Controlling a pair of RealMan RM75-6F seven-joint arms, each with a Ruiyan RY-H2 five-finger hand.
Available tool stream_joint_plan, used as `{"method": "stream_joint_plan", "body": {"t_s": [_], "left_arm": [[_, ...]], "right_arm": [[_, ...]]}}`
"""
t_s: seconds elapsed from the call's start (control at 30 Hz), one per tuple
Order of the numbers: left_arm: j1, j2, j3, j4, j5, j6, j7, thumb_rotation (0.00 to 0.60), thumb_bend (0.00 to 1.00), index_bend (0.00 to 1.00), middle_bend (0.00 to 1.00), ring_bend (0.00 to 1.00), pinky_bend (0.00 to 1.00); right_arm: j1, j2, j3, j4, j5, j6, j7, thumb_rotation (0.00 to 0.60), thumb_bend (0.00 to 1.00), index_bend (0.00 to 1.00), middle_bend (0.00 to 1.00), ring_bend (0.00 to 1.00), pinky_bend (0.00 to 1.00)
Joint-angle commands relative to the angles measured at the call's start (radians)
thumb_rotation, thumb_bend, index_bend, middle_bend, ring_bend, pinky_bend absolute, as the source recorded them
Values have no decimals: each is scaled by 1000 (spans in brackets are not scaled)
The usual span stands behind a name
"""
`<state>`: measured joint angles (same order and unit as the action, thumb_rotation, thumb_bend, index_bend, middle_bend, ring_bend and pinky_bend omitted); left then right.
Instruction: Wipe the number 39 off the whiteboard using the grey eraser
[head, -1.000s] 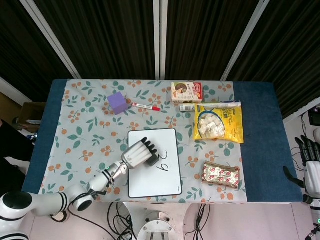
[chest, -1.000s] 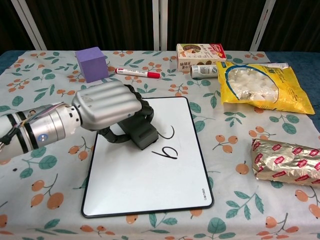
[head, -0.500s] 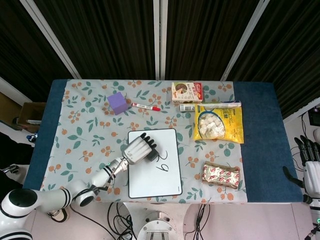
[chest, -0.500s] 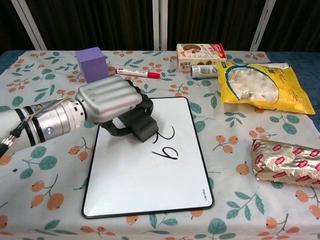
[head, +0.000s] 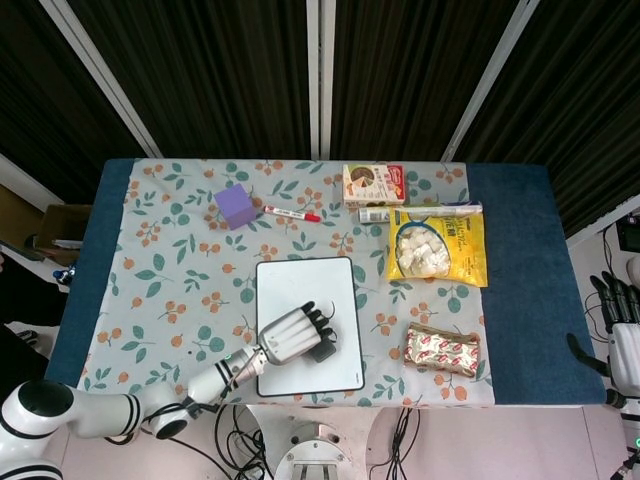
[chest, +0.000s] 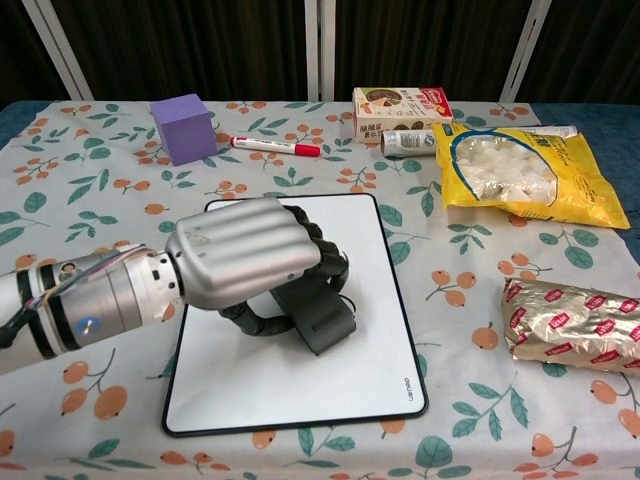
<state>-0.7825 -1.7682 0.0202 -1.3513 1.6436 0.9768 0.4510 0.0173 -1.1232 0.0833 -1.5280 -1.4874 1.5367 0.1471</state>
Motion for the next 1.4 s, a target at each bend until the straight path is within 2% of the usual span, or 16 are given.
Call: {"method": "stream_joint_plan", "body": {"t_s": [0.03,0.33,0.73,1.07,1.4], "left_arm": [[4,-6,12,-9,4,-5,15,600,491,730,631,526,307],[12,-30,24,-13,16,-2,37,600,491,730,631,526,307],[-23,-81,-40,90,-37,-50,32,600,498,730,632,526,307],[-48,-116,-98,189,-126,-104,22,600,511,731,632,526,307],[-85,-114,-161,253,-218,-157,17,600,515,730,632,526,307]], "right_arm": [[-1,-1,-1,1,-1,1,0,600,210,0,0,0,0],[-2,-5,-1,11,0,0,4,600,210,0,0,0,0],[-2,-5,-1,13,2,-3,4,600,210,0,0,0,0],[1,-4,1,13,4,-6,3,600,210,0,0,0,0],[-1,-2,3,16,7,-5,7,600,210,0,0,0,0]]}}
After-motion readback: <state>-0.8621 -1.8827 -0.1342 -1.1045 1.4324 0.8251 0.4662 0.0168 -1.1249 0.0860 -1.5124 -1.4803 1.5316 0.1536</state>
